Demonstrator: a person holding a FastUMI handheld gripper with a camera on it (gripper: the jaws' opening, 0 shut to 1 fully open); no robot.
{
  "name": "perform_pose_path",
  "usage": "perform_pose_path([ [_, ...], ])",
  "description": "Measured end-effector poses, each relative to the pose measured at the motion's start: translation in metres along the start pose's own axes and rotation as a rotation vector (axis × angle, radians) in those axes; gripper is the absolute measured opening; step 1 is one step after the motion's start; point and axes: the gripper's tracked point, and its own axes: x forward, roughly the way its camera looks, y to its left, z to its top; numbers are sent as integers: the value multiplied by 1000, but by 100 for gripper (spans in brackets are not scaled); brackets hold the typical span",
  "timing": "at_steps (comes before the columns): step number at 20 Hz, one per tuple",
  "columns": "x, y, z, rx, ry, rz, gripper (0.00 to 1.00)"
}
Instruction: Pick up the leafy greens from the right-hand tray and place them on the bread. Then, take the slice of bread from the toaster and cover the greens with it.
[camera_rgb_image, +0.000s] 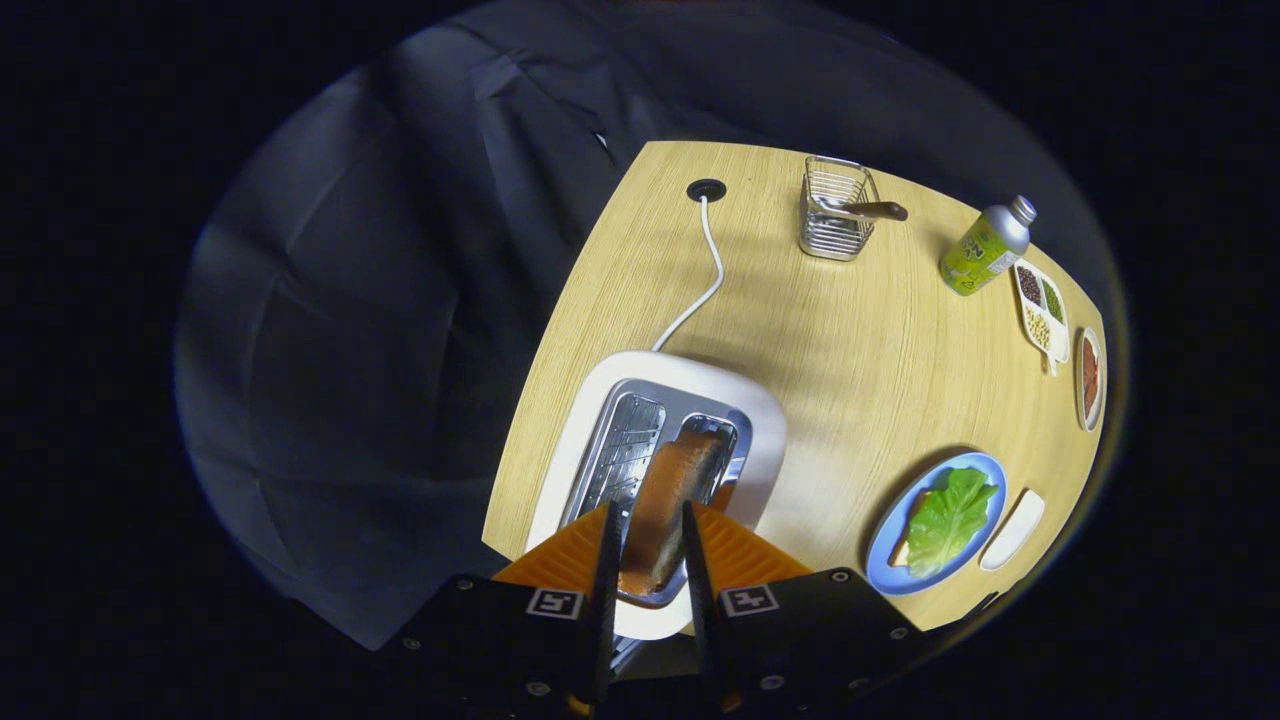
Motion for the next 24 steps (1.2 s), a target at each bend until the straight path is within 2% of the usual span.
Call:
perform_pose_path([
  [3, -1, -4, 3, 8, -10, -5, 33],
  [8, -14, -16, 3, 36, -42, 34, 15],
  [19, -89, -40, -6, 83, -141, 248, 13],
  [24, -120, -88, -15, 113, -201, 282, 13],
])
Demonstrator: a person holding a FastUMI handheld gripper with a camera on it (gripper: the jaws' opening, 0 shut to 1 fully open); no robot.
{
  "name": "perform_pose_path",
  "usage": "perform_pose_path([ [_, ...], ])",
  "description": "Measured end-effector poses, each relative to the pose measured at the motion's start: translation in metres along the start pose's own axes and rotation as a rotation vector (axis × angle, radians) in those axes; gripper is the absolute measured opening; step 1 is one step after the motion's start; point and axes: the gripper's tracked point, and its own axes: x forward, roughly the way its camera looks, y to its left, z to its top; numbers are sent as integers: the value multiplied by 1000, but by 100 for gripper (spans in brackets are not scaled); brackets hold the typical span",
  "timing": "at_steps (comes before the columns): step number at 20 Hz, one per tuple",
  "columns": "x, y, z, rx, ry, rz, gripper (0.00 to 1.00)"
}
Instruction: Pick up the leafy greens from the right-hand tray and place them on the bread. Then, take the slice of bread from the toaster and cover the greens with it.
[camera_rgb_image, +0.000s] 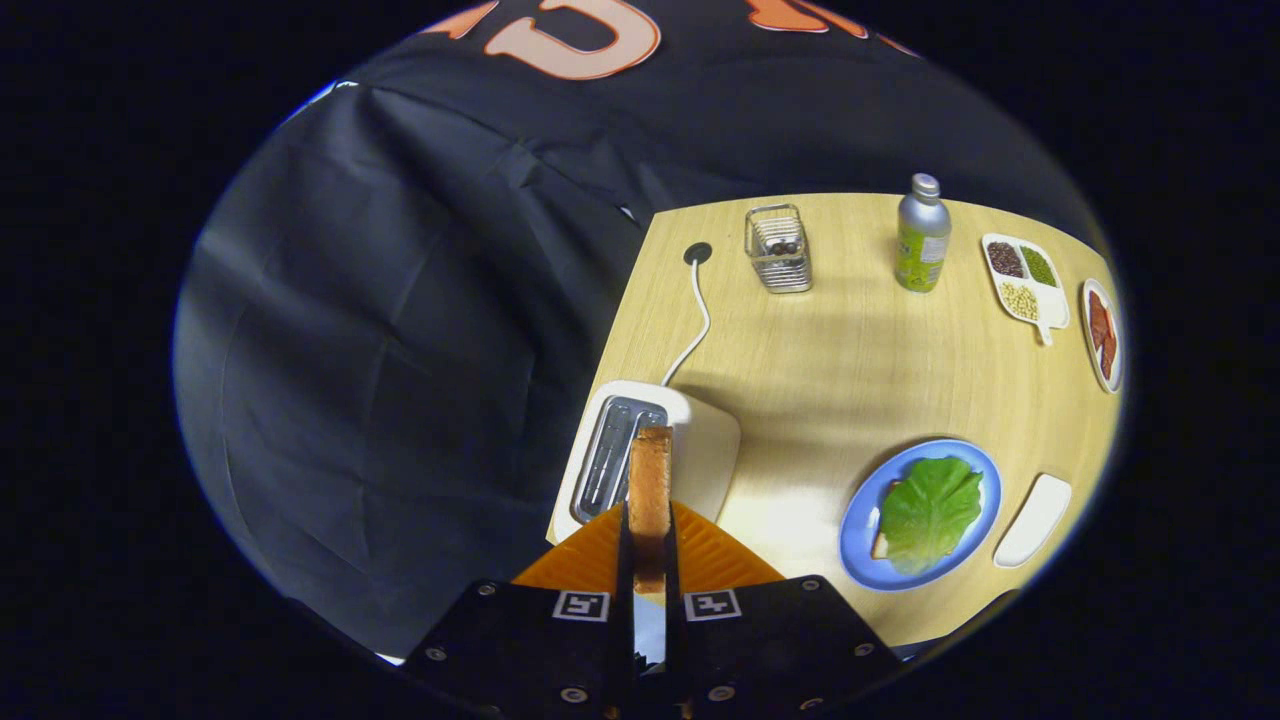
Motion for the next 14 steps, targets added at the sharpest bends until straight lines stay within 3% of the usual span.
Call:
perform_pose_path([
  [6, -31, -58, -8, 55, -53, -5, 13],
  [14, -21, -136, -39, 96, -24, -57, 13],
])
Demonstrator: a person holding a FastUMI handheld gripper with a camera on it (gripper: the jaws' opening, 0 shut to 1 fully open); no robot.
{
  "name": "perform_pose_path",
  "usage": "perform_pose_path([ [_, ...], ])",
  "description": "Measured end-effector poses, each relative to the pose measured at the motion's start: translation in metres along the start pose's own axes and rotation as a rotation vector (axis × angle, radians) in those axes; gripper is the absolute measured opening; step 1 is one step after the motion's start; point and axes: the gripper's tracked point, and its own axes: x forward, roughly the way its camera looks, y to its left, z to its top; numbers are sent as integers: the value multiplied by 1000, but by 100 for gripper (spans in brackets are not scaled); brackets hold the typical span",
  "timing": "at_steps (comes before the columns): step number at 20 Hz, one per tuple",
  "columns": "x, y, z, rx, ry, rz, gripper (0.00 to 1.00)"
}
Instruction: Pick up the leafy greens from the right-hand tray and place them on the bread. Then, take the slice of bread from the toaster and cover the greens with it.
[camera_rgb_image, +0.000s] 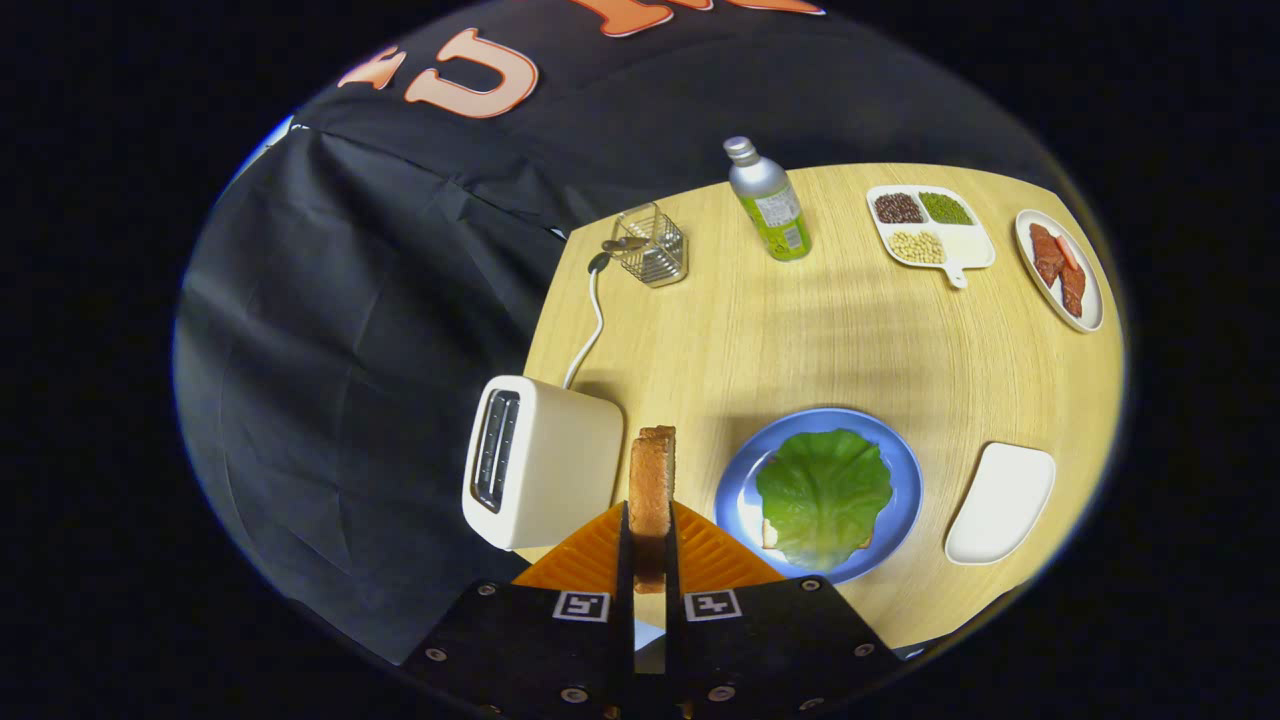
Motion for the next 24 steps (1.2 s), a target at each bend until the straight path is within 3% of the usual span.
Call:
perform_pose_path([
  [11, 35, -92, -36, 46, 93, -96, 13],
  [15, 38, -117, -32, 92, 53, -108, 13],
  [19, 36, -136, -28, 113, 22, -141, 26],
  [24, 6, -132, 1, 86, -148, -120, 60],
])
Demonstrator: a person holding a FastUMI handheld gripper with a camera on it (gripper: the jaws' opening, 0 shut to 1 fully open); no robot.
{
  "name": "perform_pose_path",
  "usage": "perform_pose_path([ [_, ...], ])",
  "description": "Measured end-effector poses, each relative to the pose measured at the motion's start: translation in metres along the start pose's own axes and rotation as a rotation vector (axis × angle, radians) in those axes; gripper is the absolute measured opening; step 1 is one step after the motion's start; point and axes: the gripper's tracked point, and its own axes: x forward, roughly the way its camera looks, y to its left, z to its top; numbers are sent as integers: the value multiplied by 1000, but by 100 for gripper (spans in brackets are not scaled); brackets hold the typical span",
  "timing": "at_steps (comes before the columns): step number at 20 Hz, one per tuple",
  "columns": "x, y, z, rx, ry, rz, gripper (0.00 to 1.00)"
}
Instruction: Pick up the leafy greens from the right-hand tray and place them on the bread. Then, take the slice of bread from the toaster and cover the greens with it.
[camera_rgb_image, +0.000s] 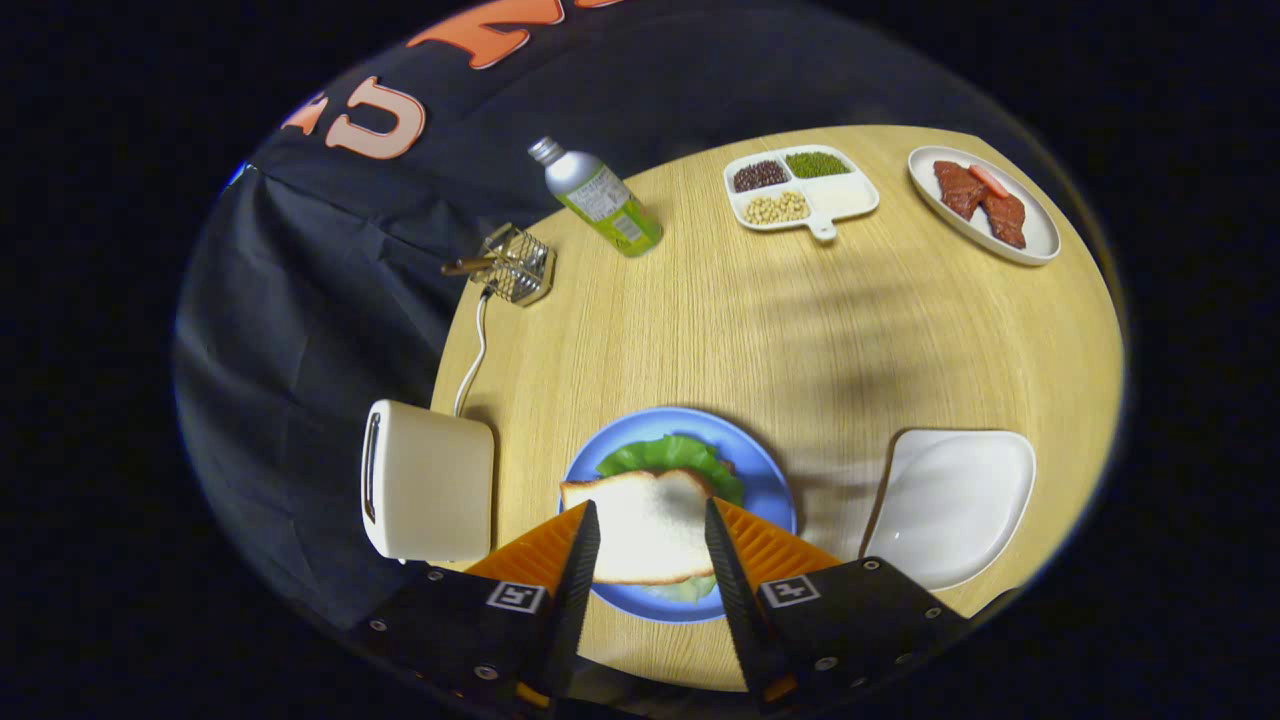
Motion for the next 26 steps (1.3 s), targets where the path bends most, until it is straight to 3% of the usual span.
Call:
perform_pose_path([
  [2, -19, -4, 17, -33, -81, -18, 79],
  [6, -75, -5, 60, -116, -277, -42, 95],
  [13, -220, 12, 130, -297, -710, -77, 98],
  [18, -319, 12, 146, -364, -949, -153, 98],
  [26, -429, -2, 140, -429, -1146, -316, 98],
])
